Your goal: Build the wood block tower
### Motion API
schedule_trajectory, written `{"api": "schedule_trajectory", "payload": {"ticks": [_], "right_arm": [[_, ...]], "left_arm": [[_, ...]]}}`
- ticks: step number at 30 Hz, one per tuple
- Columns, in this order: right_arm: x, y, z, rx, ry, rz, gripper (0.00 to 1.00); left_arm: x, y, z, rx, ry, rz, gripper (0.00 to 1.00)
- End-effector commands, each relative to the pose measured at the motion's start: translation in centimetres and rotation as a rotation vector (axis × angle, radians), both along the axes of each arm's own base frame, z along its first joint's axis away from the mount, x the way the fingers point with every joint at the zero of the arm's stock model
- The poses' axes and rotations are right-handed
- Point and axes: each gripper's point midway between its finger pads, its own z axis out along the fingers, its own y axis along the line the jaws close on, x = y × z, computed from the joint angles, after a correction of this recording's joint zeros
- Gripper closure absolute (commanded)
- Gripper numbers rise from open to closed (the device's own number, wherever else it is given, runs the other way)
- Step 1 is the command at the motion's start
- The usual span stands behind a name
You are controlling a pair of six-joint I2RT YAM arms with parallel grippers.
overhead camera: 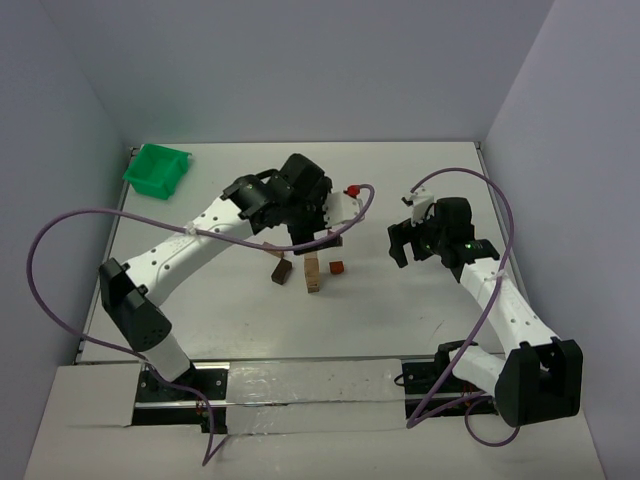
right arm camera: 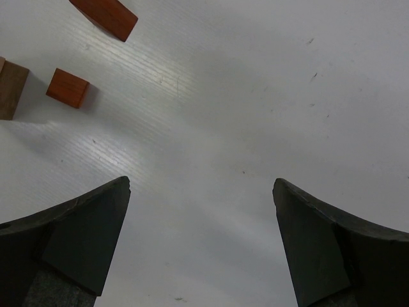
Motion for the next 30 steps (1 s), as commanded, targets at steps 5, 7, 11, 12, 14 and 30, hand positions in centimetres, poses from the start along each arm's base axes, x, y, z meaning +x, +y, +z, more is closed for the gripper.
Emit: {"api": "schedule_trajectory", "payload": {"ticks": [5, 7, 11, 12, 14, 30], "right_arm": [[1.1, 0.2, 1.4, 0.022, -0.045, 0.000, 0.00], [1.1, 0.3, 1.4, 0.024, -0.042, 0.001, 0.00], [1.3, 0.4, 1.4, 0.029, -0.040, 0.002, 0.00], [1.4, 0.3, 1.5, 0.028, -0.041, 0.001, 0.00], [1.5, 0.4, 1.5, 0.029, -0.038, 0.001, 0.00], [1.6, -0.1, 0.5, 0.001, 0.004, -0.019, 0.00]], "left_arm": [[1.8, 4.6, 9.9, -0.337, -0.022, 0.051, 0.01], [3.6, 7.4, 10.4, -0.419, 0.012, 0.078, 0.01], [4.7, 11.7, 7.2, -0.381, -0.004, 0.006, 0.03], [4.7, 12.6, 5.0, -0.334, -0.021, -0.033, 0.05], [5.1, 13.9, 2.2, -0.271, -0.054, -0.071, 0.09], [7.0, 13.2, -11.3, -0.117, -0.107, -0.522, 0.41]]}}
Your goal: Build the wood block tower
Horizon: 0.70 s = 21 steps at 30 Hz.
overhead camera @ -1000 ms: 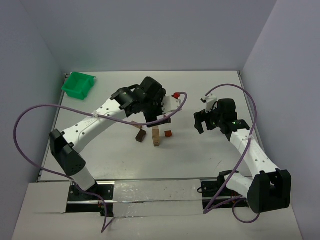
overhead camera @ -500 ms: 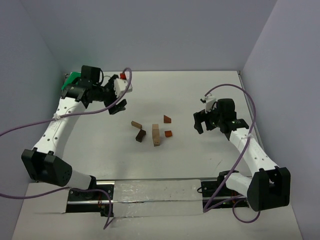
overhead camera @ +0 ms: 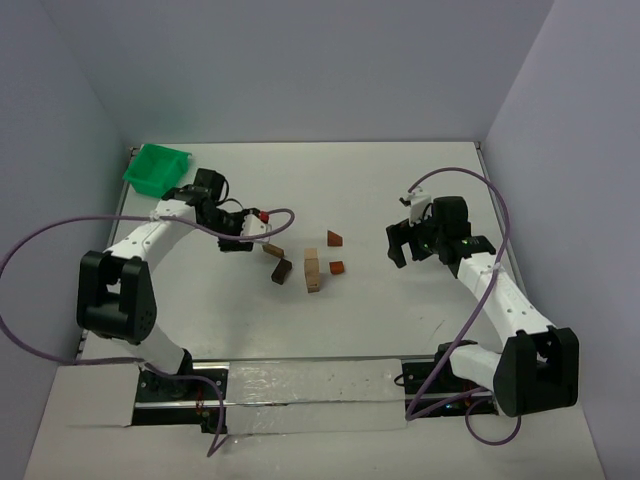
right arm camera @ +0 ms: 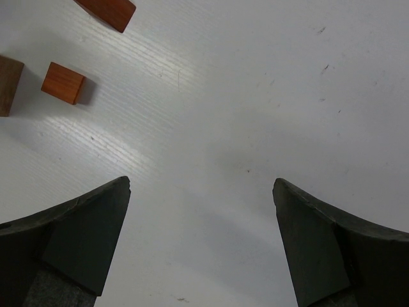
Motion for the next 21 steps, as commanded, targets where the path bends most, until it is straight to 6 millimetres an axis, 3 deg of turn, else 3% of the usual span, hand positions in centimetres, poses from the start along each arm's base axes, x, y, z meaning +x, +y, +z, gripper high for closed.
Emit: {"api": "schedule_trajectory", "payload": {"ticks": [1, 21], "right_arm": [[1.4, -0.3, 1.7, -0.003, -0.044, -0.021, 0.00], [1.9, -0.4, 1.4, -0.016, -0.029, -0.014, 0.00]], "left_arm": [[2.1, -2.4, 0.9, -0.095, -0.123, -0.176, 0.41], [2.0, -5.5, -4.2, -0.030, -0.012, -0.245, 0.44]]}}
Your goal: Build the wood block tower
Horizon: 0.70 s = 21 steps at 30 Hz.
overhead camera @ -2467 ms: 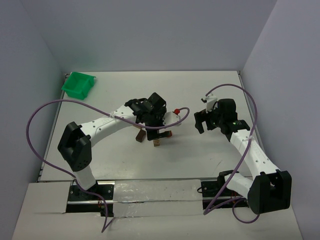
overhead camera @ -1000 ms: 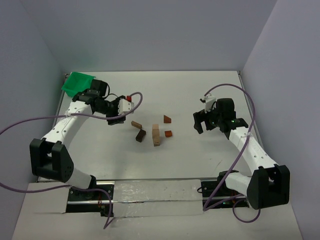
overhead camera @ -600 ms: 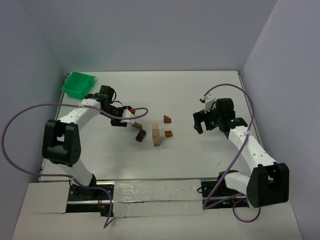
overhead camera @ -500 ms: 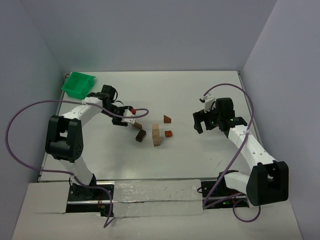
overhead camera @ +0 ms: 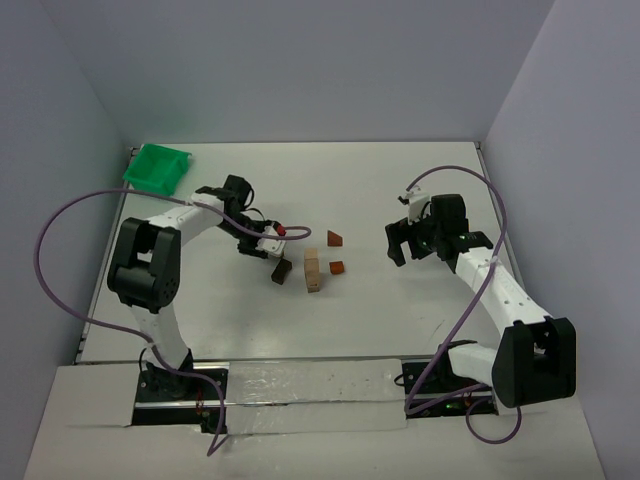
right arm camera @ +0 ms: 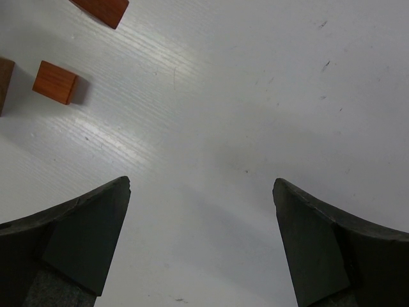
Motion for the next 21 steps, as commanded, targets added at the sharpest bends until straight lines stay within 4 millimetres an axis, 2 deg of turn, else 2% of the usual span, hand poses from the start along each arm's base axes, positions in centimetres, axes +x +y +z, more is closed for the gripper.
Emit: {"api": "schedule_trajectory", "payload": {"ticks": [1, 5, 8, 12, 18, 21], "right_arm": [[1.5, -0.3, 2.0, -0.008, -0.058, -0.007, 0.00], [1.4, -0.4, 1.8, -0.016, -0.057, -0.008, 0.00], [1.4, -0.4, 1.9, -0.016, -0.059, -0.004, 0.00], [1.4, -0.3, 2.0, -0.015, -0.061, 0.000, 0.00], [1.4, -0.2, 2.6, -0.012, -0.070, 0.005, 0.00], [1.4, -0.2, 3.4, -0.009, -0.087, 0.009, 0.00]], "left_arm": [[1.4, -1.8, 0.7, -0.040, -0.033, -0.026, 0.44], [1.5, -2.1, 0.1, -0.028, -0.014, -0.025, 0.45], [1.8, -2.0, -0.2, -0.008, -0.002, -0.013, 0.50], [1.9, -1.7, -0.9, 0.018, 0.021, 0.008, 0.66], [2.1, -1.3, -1.0, 0.046, 0.034, 0.041, 0.97], [2.0, -1.3, 0.1, 0.028, 0.050, 0.089, 1.00]]}}
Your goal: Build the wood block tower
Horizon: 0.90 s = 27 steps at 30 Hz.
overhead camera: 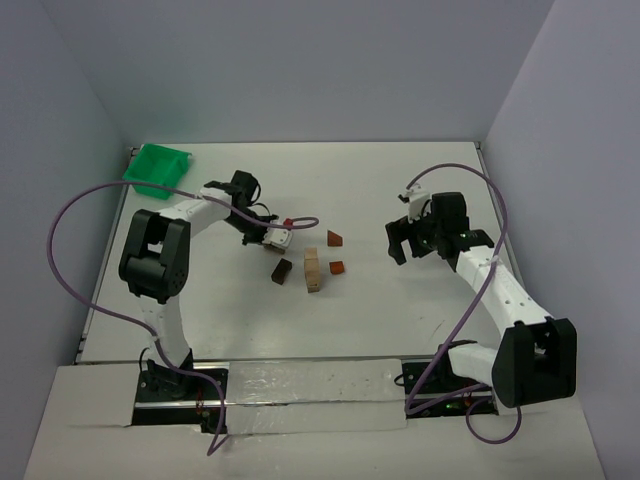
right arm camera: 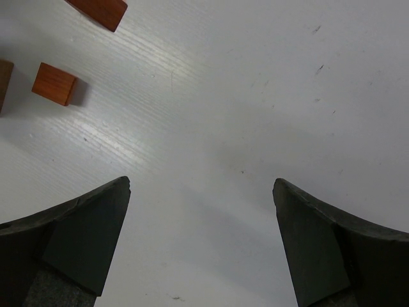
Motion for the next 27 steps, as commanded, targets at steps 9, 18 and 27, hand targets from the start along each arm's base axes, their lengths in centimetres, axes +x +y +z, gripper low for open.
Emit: {"api": "schedule_trajectory", "payload": {"ticks": [9, 18, 27], "right_arm": [[2.4, 0.8, 11.2, 0.027, -0.281, 0.069, 0.00], [0.8, 5.7, 23.9, 0.147, -0.620, 0.319, 0.00], [-2.9, 13.9, 29.0, 0.218, -0.687, 0.574, 0.00]], "left_arm": [[-1.5, -1.4, 13.8, -0.347, 0.356, 0.528, 1.00], [-6.8, -2.9, 31.1, -0.862, 0.714, 0.878, 1.00], [-4.2, -1.5, 32.7, -0.909, 0.981, 1.387, 1.00]]}}
